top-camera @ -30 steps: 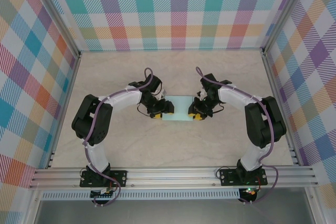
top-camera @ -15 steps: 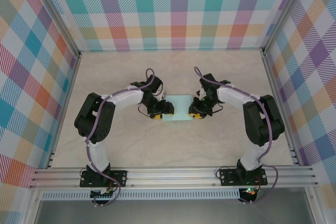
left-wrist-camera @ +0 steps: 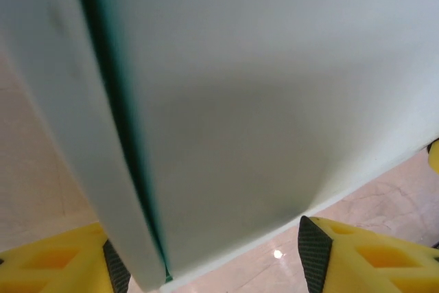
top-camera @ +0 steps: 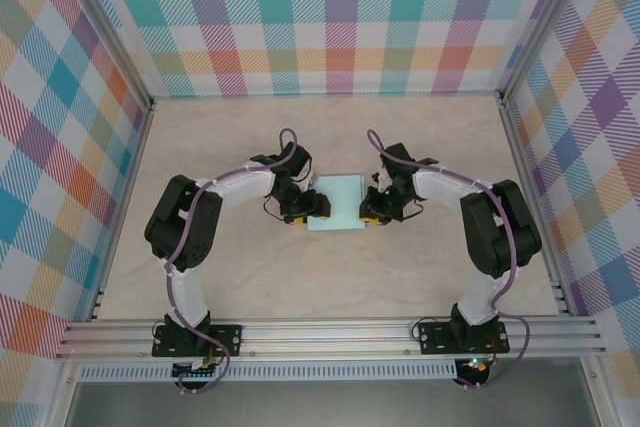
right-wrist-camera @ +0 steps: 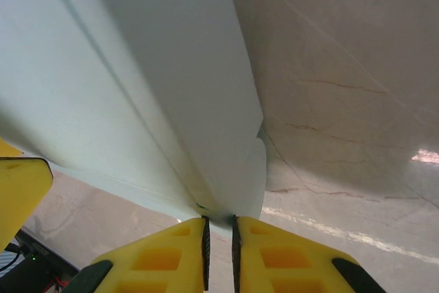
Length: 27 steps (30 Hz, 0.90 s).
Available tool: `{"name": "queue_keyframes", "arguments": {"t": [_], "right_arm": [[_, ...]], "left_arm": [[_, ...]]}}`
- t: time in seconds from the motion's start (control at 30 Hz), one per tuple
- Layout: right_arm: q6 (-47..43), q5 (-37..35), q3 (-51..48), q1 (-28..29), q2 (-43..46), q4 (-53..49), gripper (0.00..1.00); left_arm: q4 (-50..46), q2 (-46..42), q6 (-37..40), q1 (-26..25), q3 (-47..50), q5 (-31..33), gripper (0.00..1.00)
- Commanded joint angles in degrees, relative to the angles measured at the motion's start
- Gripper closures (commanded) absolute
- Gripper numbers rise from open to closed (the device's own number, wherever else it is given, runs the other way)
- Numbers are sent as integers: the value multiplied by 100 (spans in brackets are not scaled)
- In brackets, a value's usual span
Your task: Fold the paper box
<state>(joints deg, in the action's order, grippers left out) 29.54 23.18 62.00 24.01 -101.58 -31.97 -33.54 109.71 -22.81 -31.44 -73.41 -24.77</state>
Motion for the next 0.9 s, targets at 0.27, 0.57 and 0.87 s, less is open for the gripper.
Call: {"name": "queue_keyframes", "arguments": {"t": [0.27, 0.57, 0.87], "right_arm": [[-139, -86, -75, 42, 137, 208, 80], [-262, -337, 75, 45, 228, 45, 75], [-334, -505, 224, 42, 647, -169, 71]], "left_arm": [[-634, -35, 439, -81, -559, 459, 29], [-925, -107, 508, -59, -922, 726, 25], [-1204, -98, 933, 139, -1749, 1163, 21]]}}
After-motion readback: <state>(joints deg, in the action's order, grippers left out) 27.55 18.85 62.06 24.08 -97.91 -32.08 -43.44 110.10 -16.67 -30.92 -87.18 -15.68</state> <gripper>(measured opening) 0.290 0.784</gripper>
